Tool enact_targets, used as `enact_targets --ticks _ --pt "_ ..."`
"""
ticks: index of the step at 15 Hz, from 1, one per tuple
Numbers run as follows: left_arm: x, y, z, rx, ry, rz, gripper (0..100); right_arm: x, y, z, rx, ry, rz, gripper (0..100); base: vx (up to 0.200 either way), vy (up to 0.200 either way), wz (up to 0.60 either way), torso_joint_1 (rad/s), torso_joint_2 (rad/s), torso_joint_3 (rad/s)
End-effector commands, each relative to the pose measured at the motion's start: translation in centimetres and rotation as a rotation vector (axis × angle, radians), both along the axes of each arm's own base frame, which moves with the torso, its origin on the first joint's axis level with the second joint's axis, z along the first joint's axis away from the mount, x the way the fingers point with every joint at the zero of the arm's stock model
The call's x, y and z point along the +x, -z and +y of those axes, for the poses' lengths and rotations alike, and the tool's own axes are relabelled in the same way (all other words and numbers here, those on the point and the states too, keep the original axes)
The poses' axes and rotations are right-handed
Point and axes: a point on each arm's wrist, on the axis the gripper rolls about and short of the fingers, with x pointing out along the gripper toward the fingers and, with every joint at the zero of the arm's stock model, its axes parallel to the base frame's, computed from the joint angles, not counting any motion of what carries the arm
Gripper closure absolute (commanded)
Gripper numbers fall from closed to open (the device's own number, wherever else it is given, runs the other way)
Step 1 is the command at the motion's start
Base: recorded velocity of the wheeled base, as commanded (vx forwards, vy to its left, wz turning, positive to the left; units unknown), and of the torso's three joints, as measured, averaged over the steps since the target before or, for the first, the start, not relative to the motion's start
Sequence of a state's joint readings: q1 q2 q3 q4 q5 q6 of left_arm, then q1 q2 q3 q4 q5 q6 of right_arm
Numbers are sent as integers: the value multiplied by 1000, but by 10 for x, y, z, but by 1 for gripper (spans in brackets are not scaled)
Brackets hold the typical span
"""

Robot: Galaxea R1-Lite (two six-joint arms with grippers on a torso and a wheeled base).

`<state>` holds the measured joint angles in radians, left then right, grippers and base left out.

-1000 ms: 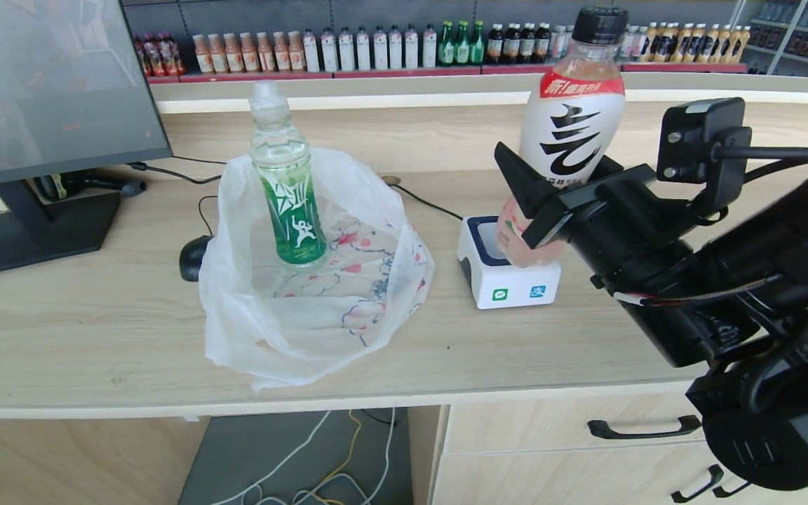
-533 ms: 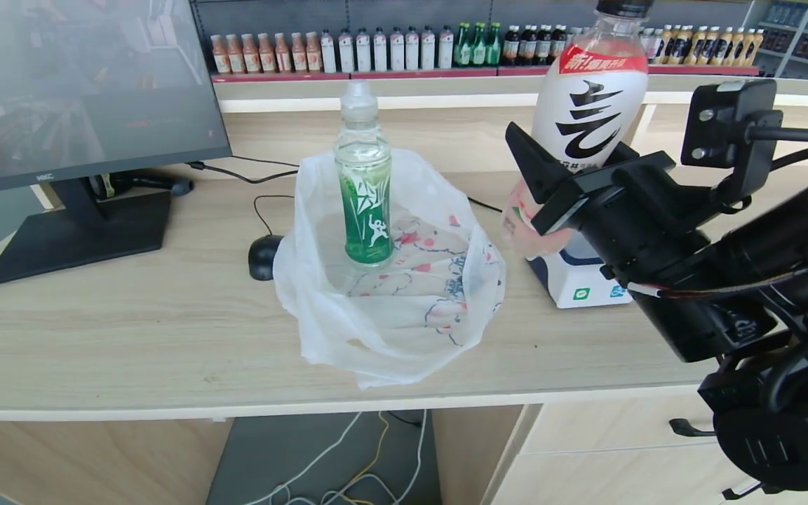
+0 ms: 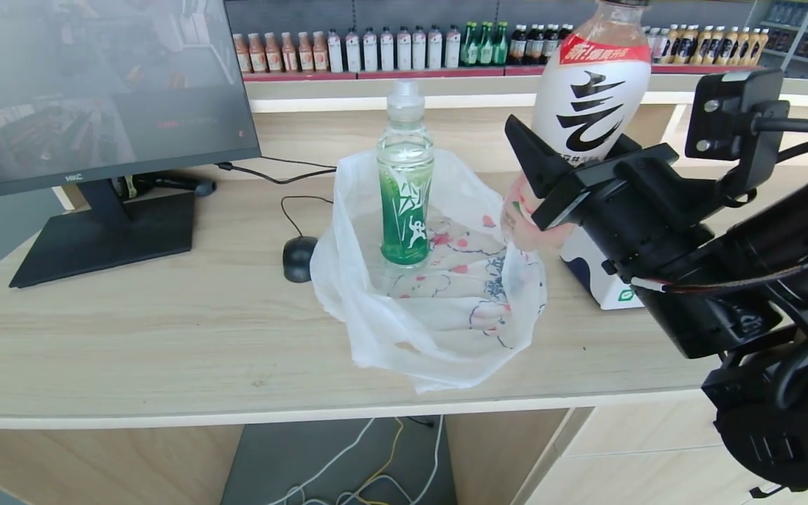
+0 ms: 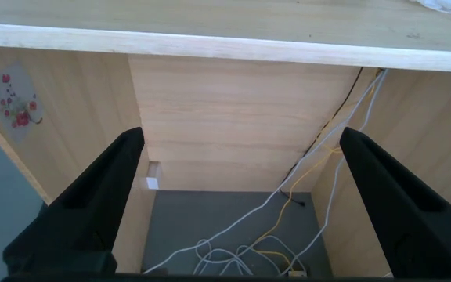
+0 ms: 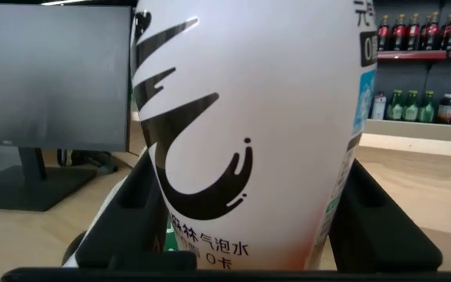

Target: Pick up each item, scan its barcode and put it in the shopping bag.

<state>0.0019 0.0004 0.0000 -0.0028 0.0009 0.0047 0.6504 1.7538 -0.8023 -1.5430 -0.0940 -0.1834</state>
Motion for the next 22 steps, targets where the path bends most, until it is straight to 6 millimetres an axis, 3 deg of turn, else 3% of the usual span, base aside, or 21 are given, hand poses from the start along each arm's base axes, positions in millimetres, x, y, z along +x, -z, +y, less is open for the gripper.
enact_targets --ticks 1,6,15,22 --pt "0 0 0 0 0 -1 0 3 2 3 -31 -4 37 100 0 0 0 0 0 0" --pt "0 0 0 0 0 -1 0 18 -8 15 -47 -11 92 100 0 0 0 0 0 0" --pt "0 0 0 0 0 -1 0 32 -10 28 -64 -26 110 100 0 0 0 0 0 0" --pt "0 0 0 0 0 -1 0 61 10 48 -80 -21 136 100 0 0 0 0 0 0"
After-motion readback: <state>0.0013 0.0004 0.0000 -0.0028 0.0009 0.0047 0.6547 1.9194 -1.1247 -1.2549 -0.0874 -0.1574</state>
